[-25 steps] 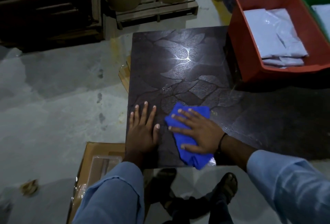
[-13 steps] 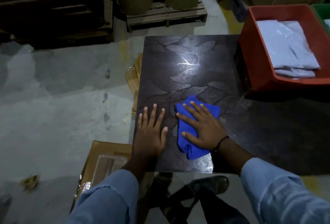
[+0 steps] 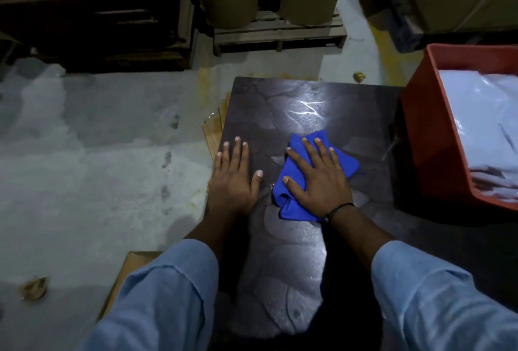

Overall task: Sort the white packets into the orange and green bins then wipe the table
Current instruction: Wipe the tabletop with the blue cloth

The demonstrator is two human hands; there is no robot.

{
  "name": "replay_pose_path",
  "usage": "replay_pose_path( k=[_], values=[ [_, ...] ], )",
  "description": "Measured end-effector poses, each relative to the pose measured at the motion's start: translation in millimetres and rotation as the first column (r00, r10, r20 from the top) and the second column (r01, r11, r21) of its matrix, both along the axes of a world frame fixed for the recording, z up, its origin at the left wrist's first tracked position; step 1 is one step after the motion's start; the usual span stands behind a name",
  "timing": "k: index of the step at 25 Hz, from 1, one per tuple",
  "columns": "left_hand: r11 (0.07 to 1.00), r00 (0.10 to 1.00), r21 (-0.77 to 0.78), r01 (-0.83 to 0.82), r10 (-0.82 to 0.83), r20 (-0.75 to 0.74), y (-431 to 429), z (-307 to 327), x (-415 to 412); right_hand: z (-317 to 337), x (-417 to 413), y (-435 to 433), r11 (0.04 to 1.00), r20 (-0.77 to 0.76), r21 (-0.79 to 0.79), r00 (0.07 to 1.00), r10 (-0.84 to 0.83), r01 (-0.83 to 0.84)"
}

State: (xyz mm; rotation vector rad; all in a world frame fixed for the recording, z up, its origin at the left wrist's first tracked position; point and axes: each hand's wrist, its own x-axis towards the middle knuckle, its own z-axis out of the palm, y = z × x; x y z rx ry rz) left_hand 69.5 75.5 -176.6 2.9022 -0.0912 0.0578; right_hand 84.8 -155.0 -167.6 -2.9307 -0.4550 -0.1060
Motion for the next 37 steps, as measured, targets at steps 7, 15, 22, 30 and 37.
replay_pose_path(
  k=[7, 15, 22, 30, 37],
  values=[
    [1.0, 1.0, 0.014, -0.012, 0.012, -0.013, -1.1, -4.1, 3.0, -9.0, 138.3, 47.5, 1.0, -0.032, 0.022, 0.999, -0.003, 0.004],
    [1.0, 0.999, 0.002, -0.018, 0.018, -0.034, -3.3, 3.5, 3.3, 11.3, 39.8, 11.5, 0.982, -0.045, 0.081, 0.984, 0.172, -0.168],
    [1.0, 0.998, -0.013, -0.019, 0.018, -0.056, 0.1, 5.5, 5.0, 1.3, 91.6, 35.1, 0.997, -0.018, 0.006, 0.997, 0.082, -0.081],
    [1.0, 0.999, -0.002, -0.019, 0.019, -0.035, 0.0, 0.8, 5.4, -5.5, 176.3, 102.7, 0.978, -0.073, -0.019, 0.975, 0.208, -0.21],
    [0.998, 1.0, -0.068, -0.003, 0.001, -0.028, 1.5, 7.3, 3.4, 18.6, -23.4, 35.2, 0.999, -0.113, 0.054, 0.994, 0.002, 0.004]
  ],
)
